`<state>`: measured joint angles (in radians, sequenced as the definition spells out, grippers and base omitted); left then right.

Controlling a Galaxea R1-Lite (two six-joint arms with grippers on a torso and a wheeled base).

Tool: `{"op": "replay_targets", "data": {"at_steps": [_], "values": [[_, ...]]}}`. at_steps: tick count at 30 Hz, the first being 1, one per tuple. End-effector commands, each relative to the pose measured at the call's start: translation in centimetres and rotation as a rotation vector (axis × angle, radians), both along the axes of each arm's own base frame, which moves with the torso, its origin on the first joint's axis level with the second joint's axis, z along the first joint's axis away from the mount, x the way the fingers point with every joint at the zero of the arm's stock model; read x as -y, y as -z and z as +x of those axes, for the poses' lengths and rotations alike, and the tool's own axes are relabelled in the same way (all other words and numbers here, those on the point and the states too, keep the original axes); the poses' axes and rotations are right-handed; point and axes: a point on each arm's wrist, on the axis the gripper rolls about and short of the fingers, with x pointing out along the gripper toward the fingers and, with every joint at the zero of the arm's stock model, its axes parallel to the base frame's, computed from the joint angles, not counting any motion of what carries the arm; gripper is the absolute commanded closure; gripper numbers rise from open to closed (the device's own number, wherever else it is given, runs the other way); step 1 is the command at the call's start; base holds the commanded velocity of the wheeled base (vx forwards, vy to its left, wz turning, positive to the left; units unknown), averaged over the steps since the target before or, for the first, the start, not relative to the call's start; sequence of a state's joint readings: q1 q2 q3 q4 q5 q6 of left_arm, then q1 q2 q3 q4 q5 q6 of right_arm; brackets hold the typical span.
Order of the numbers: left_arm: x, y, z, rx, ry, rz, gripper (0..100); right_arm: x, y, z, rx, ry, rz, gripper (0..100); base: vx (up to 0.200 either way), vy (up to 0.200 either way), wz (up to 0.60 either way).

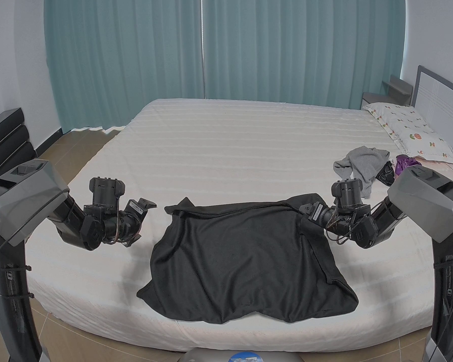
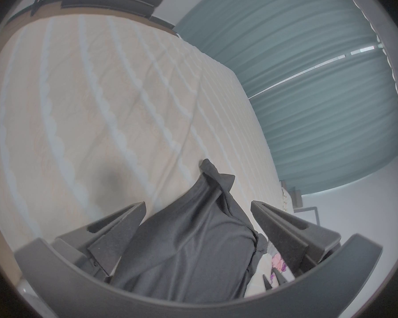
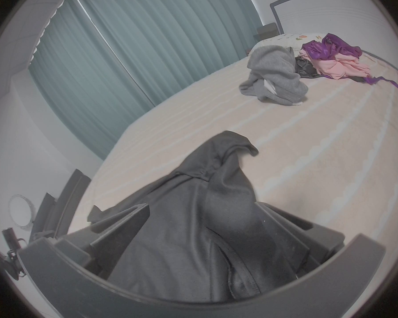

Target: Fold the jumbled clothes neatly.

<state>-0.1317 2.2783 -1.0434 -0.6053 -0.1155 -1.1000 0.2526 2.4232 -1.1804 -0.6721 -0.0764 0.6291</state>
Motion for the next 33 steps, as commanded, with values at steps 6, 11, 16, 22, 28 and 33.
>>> {"op": "replay_targets", "data": {"at_steps": [6, 11, 16, 22, 28, 33], "values": [[0.5, 0.0, -2.4, -0.014, -0.015, -0.052, 0, -1.3, 3.5, 0.6, -0.094, 0.015, -0.074, 0, 0.000, 0.000, 0.00], [0.5, 0.2, -2.2, -0.012, -0.012, -0.043, 0, -1.9, 4.1, 1.0, -0.092, 0.004, -0.084, 0, 0.000, 0.000, 0.00], [0.5, 0.1, -2.1, -0.006, -0.010, -0.043, 0, -2.3, 4.5, 1.3, -0.089, 0.009, -0.097, 0, 0.000, 0.000, 0.00], [0.6, 0.3, -2.3, -0.015, -0.005, -0.042, 0, -2.3, 4.4, 1.4, -0.111, 0.017, -0.122, 100, 0.000, 0.000, 0.00], [0.5, 0.4, -2.3, -0.020, -0.005, -0.040, 0, -2.1, 4.6, 1.3, -0.114, 0.036, -0.138, 100, 0.000, 0.000, 0.00], [0.5, 0.5, -2.4, -0.023, -0.006, -0.039, 0, -0.5, 3.3, 1.4, -0.095, 0.087, -0.118, 100, 0.000, 0.000, 0.00]]}}
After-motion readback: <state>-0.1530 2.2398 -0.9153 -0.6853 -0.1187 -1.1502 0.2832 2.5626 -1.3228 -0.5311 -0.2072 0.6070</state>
